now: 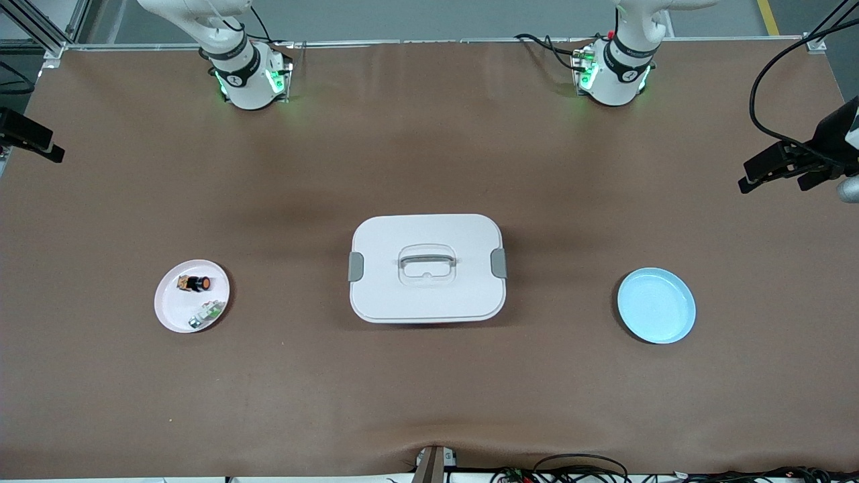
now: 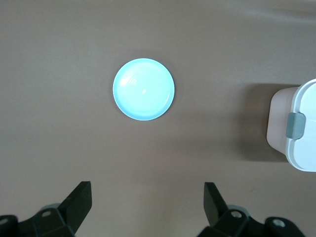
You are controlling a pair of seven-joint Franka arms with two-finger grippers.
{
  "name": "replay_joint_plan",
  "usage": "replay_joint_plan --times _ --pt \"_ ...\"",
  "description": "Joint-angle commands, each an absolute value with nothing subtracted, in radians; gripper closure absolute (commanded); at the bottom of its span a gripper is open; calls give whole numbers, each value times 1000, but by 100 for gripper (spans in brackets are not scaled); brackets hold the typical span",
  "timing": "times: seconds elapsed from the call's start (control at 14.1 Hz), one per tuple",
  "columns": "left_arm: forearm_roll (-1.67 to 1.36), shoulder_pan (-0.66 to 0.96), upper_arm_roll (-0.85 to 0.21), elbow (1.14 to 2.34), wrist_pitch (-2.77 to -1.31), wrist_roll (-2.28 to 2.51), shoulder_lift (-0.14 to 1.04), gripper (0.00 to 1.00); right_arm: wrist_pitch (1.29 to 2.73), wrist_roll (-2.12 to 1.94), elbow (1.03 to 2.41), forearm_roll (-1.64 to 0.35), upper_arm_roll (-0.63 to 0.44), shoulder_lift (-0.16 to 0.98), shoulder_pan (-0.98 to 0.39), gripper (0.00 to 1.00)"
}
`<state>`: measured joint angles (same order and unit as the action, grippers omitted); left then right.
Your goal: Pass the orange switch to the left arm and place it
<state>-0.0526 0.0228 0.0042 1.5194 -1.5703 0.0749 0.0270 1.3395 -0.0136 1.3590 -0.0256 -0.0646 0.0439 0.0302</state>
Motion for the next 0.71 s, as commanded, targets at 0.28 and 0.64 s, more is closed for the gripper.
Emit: replay_joint_plan --times 0.28,0.64 --pt "-32 26 0 1509 -1557 69 28 0 1350 -21 1385 -14 -63 18 28 0" --pt "-32 20 0 1509 -1557 69 29 0 1362 -29 1385 -14 -63 18 26 0"
